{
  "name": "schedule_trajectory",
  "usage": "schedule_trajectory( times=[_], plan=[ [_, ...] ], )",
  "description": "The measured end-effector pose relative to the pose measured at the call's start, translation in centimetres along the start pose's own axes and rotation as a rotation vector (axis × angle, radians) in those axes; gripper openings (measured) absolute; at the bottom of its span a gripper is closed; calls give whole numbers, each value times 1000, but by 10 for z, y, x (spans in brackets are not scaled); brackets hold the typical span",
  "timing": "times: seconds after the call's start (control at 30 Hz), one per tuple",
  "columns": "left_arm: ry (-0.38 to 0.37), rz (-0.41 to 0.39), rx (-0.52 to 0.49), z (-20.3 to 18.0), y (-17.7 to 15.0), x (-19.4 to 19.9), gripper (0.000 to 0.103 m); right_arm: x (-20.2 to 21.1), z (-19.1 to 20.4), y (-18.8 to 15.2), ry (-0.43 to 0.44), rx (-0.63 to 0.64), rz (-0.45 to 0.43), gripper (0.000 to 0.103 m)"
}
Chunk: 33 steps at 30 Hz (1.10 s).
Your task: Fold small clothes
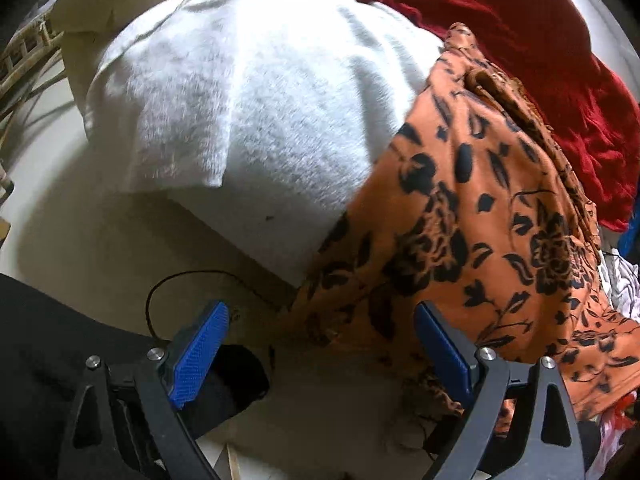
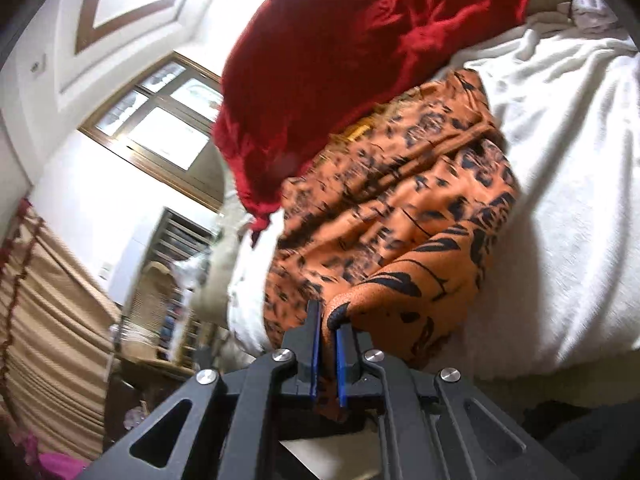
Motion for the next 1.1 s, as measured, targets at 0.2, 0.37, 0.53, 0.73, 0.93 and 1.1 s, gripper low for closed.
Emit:
schedule_trajectory(
  times=[0.2,0.37,0.53,0.73,0.93,1.1],
  plan=[
    [-14,-1,-2,2,1,-11,94,27,2,47,47,-14,-147,6],
    [-59,14,11,-8,6,-27,94,41,-12,81,0,-30,-232,6],
    [-100,51,16,-17,-2,-40,94,42,-23,92,-21,-53,-256,6],
    [-72,31,22,-16,-8,-32,94,45,-23,95,-42,-35,-251,6],
    [-38,34,153,0,-22,-39,94,41,-19,94,-23,-30,-249,6],
    [-69,49,230,3,-29,-58,94,43,-18,94,-32,-22,-253,6]
  ],
)
Point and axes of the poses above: each gripper's, at about its wrist camera, not at the fingertips, and x roughly against the way its jaws point, z to its left, y to its top, the point moved 9 cm from there along -x, roughly the way its jaws point, and after that the axes turned 2 degrees about x, right-handed, at the moved point
